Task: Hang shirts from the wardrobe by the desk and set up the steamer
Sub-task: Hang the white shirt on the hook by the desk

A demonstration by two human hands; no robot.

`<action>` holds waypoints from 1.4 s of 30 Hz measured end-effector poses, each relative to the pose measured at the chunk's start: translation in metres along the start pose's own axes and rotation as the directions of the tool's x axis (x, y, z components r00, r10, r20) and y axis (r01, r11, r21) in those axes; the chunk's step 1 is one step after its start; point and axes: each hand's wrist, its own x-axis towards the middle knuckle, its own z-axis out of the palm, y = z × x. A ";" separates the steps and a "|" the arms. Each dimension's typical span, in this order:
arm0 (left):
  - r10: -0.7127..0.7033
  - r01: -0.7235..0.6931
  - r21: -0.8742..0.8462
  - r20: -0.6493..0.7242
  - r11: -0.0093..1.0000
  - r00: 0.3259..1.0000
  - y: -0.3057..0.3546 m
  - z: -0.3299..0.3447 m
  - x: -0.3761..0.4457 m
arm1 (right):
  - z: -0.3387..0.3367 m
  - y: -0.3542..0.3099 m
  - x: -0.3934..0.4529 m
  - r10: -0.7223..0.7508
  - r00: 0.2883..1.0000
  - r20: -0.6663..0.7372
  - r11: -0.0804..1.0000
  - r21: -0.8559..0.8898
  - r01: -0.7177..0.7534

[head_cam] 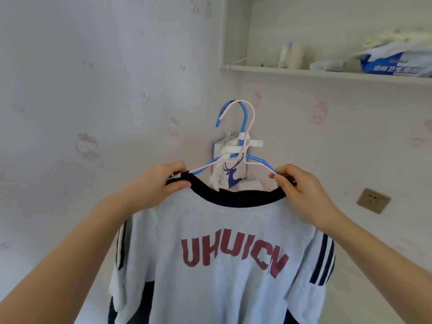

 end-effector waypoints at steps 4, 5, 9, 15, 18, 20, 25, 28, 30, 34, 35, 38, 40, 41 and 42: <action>0.035 -0.031 0.056 -0.077 0.998 0.996 -0.026 0.008 0.042 | 0.013 0.010 0.037 -0.003 0.997 -0.082 1.000 -0.027 0.001; 0.044 -0.037 0.072 -0.096 0.997 0.994 -0.033 0.011 0.052 | 0.016 0.013 0.046 -0.007 0.995 -0.096 0.999 -0.034 0.004; 0.033 -0.010 0.113 -0.205 0.994 0.978 -0.058 0.027 0.090 | 0.032 0.030 0.092 -0.004 0.993 -0.117 0.997 -0.076 -0.005; 0.058 0.022 0.236 -0.324 0.972 0.944 -0.112 0.056 0.161 | 0.066 0.068 0.179 -0.039 0.994 -0.101 0.994 -0.104 0.028; 0.034 0.044 0.251 -0.300 0.967 0.953 -0.146 0.078 0.198 | 0.091 0.101 0.218 -0.019 0.998 -0.065 0.996 -0.090 0.013; 0.006 0.060 0.255 -0.253 0.965 0.967 -0.172 0.101 0.218 | 0.113 0.129 0.238 0.017 1.000 -0.022 0.998 -0.060 -0.019; -0.113 0.129 0.295 -0.071 0.947 0.991 -0.236 0.165 0.242 | 0.179 0.203 0.264 0.072 0.992 0.102 0.996 -0.059 -0.066; -0.190 0.161 0.344 0.054 0.925 0.980 -0.263 0.197 0.253 | 0.216 0.245 0.271 0.116 0.978 0.174 0.993 -0.054 -0.108; -0.227 0.173 0.363 0.111 0.916 0.968 -0.277 0.220 0.259 | 0.237 0.270 0.273 0.141 0.970 0.196 0.989 -0.074 -0.129; -0.319 0.226 0.367 0.218 0.903 0.922 -0.310 0.270 0.265 | 0.281 0.314 0.272 0.207 0.942 0.262 0.977 -0.096 -0.188; -0.348 0.254 0.348 0.238 0.902 0.907 -0.320 0.282 0.268 | 0.293 0.324 0.271 0.229 0.935 0.270 0.973 -0.100 -0.209; -0.403 0.328 0.301 0.236 0.895 0.884 -0.345 0.319 0.275 | 0.324 0.353 0.272 0.248 0.921 0.300 0.968 -0.120 -0.221; -0.437 0.369 0.306 0.196 0.878 0.878 -0.355 0.340 0.277 | 0.340 0.370 0.275 0.240 0.915 0.325 0.968 -0.157 -0.198; -0.454 0.390 0.305 0.176 0.869 0.873 -0.359 0.348 0.278 | 0.347 0.378 0.276 0.227 0.906 0.358 0.965 -0.207 -0.160; -0.473 0.412 0.305 0.161 0.859 0.867 -0.363 0.355 0.280 | 0.352 0.385 0.277 0.214 0.889 0.405 0.953 -0.286 -0.099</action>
